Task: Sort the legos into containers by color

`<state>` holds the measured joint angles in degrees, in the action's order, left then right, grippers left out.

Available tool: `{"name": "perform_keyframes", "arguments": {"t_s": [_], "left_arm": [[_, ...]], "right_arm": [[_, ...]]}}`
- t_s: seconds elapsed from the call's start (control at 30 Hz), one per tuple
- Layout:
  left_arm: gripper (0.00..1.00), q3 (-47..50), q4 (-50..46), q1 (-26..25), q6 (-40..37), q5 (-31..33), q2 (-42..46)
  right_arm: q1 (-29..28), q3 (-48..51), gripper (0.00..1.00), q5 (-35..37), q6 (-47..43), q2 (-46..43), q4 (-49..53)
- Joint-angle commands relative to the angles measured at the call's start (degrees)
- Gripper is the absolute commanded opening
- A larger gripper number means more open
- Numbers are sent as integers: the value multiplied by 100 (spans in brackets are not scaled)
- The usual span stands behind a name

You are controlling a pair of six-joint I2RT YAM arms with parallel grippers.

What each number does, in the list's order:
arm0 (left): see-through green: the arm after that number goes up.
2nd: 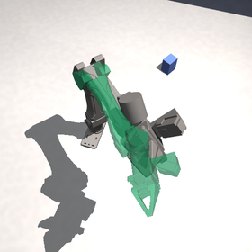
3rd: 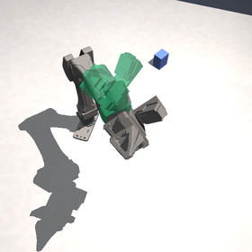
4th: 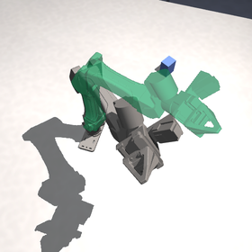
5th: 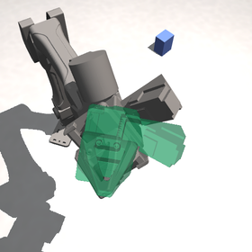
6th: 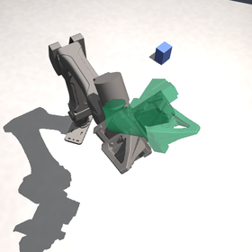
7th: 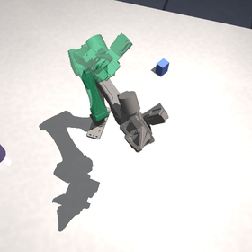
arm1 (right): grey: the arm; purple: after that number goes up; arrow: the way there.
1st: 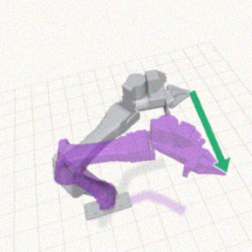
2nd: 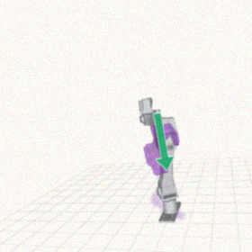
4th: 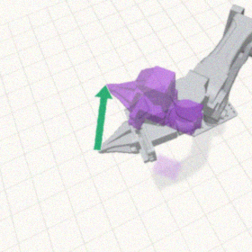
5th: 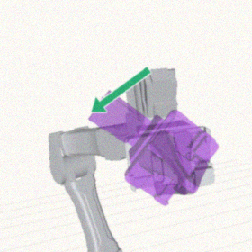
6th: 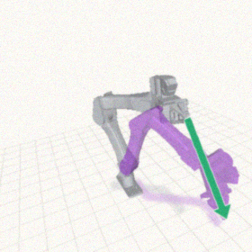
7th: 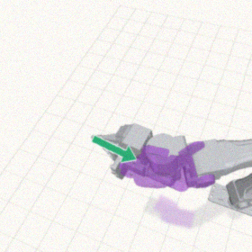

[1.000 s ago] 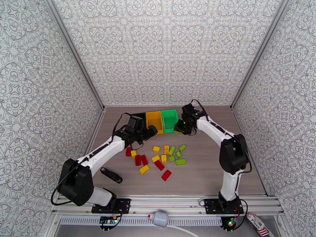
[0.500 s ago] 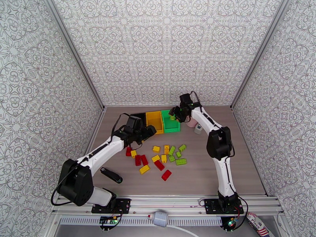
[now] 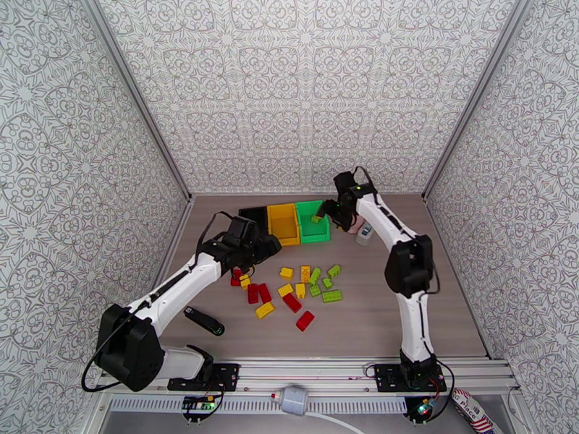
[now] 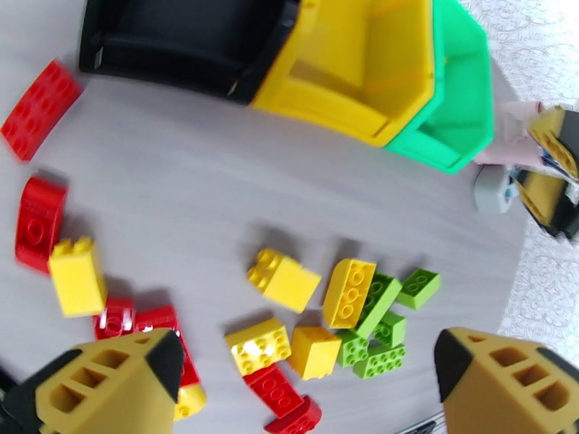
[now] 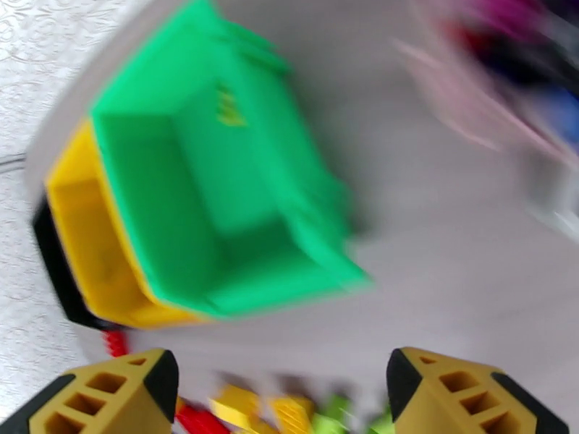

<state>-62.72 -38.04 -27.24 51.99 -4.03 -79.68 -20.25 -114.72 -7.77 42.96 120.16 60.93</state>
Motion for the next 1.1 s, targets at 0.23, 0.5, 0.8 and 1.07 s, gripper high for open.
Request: {"name": "perform_keyframes", "arguments": {"t_s": [0.23,0.5,0.8,1.07], "left_arm": [[99,487,-163,-1726,606,1182,988],[99,1504,922,-1973,1059,1010,1877],[96,1298,742,-1986,986,772,1522],[92,1070,492,-1949,791,781,1374]], "right_arm": [[32,3272,75,-194,-376,-2242,-580],[-197,4554,67,-509,184,-2734,-1355],[-359,4548,50,-524,906,-2192,-1699],[-383,4342,54,-687,1164,-1662,-1930]]}}
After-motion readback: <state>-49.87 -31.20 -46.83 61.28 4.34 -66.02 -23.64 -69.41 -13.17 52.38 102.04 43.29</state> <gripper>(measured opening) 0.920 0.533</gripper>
